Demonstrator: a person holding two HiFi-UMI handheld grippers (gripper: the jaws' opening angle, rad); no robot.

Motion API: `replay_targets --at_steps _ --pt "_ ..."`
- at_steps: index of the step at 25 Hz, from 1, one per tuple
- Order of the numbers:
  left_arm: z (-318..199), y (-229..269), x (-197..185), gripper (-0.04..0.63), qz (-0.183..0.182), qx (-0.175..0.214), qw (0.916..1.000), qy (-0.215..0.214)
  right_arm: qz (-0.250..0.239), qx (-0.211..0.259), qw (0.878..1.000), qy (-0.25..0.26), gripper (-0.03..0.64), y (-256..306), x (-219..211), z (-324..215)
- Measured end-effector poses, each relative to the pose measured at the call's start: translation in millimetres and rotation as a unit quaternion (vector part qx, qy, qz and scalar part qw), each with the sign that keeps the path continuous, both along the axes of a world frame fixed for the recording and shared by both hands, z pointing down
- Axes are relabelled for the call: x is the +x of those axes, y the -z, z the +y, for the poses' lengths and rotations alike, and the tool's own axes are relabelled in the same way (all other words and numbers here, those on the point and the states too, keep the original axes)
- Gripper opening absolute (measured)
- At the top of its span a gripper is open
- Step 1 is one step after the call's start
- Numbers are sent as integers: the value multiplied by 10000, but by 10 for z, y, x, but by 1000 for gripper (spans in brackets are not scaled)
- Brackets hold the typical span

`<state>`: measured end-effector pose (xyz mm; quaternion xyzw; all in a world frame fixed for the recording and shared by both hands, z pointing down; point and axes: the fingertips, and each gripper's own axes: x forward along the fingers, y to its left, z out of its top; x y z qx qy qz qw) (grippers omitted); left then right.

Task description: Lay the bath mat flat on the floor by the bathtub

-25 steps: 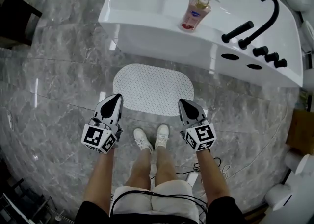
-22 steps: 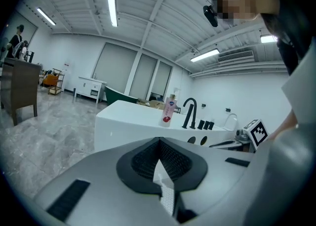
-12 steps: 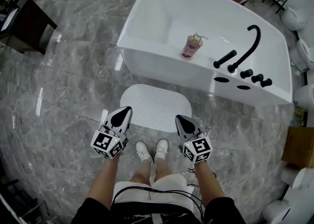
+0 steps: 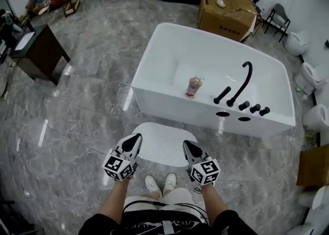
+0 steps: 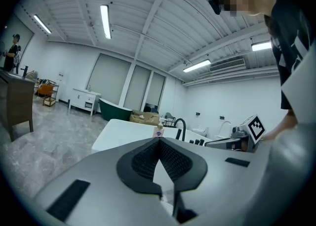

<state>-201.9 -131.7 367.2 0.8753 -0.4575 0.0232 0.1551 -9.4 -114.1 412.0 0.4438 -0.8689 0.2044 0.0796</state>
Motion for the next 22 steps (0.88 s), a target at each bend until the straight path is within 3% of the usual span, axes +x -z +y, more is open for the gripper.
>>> replay_targets --at_steps 12,22 --pt "187 1049 -7 14 52 561 9984 28 -138 429 9985 308 25 1054 -92 125" --pt "288 1436 38 14 -25 857 9963 72 -183 709 9965 391 25 1593 -125 192"
